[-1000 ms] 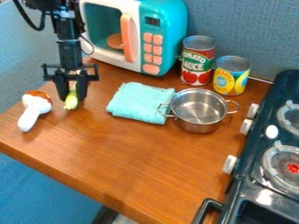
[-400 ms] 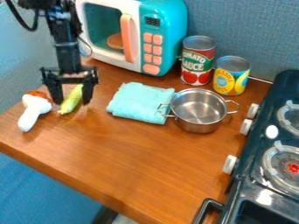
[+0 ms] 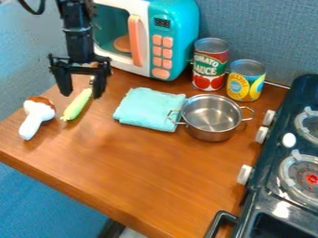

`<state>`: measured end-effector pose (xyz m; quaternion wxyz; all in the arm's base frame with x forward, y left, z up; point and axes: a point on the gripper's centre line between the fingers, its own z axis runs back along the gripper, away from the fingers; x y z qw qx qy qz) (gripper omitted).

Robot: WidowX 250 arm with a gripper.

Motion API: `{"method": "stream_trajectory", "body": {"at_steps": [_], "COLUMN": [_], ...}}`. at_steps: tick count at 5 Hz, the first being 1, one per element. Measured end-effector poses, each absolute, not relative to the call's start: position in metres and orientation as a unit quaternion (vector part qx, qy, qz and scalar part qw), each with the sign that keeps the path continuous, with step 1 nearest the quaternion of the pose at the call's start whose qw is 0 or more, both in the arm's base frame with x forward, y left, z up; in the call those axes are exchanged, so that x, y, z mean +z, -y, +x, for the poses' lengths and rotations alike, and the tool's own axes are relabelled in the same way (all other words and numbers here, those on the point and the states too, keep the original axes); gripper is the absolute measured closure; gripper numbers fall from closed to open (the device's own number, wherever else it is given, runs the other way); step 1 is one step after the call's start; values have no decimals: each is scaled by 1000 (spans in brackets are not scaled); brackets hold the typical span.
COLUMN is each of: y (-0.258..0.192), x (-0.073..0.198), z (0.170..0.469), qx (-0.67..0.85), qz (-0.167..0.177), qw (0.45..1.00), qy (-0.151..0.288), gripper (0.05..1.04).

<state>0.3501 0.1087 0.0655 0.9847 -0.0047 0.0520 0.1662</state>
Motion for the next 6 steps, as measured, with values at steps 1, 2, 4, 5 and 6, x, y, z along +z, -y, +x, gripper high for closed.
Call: {"method": "stream_trajectory", "body": {"at_steps": [1, 2, 4, 5, 6], "y": [-93, -76, -69, -91, -97], "x": [69, 78, 100, 105, 96], "z": [337, 319, 267, 250, 259], "qx": [93, 21, 11, 37, 39], "qz": [29, 50, 41, 22, 25], "qw": [989, 989, 994, 998, 999], "qy": [-109, -138, -103, -44, -27], "gripper": [79, 83, 83, 83, 83]}}
